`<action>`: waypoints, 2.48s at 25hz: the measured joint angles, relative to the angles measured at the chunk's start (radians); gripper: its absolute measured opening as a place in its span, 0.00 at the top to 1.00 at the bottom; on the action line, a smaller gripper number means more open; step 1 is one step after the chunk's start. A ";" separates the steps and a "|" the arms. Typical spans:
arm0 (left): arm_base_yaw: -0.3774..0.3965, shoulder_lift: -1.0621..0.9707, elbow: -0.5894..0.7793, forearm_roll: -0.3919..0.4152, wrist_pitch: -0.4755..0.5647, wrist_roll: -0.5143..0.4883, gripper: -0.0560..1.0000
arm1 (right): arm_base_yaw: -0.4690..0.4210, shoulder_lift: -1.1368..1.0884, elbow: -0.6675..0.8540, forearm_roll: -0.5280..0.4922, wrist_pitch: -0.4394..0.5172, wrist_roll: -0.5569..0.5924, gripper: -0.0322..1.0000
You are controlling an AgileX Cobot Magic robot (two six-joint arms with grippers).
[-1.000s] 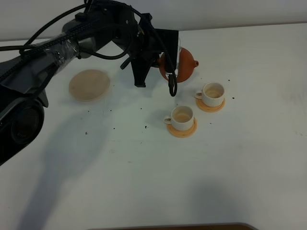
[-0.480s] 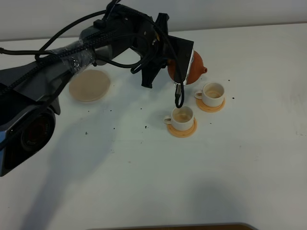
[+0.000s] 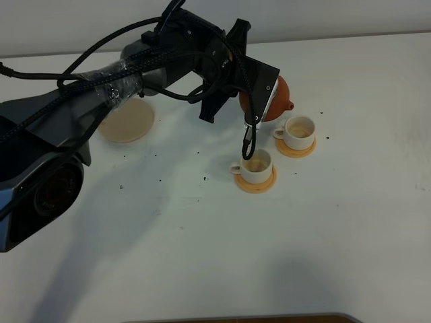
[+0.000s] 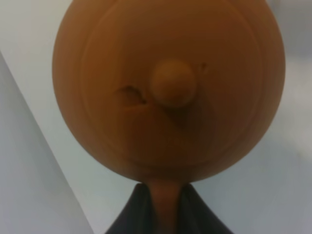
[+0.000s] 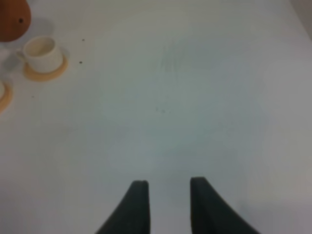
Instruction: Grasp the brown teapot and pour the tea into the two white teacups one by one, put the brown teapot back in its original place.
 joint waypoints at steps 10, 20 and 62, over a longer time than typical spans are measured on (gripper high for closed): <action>-0.002 0.000 0.000 0.001 -0.030 0.095 0.81 | 0.000 0.000 0.000 0.000 0.000 0.000 0.74; -0.022 0.019 0.000 0.129 -0.096 0.080 0.81 | 0.000 0.000 0.000 0.000 0.000 0.000 0.74; -0.052 0.019 0.000 0.177 -0.185 0.346 0.81 | 0.000 0.000 0.000 0.000 0.000 0.000 0.74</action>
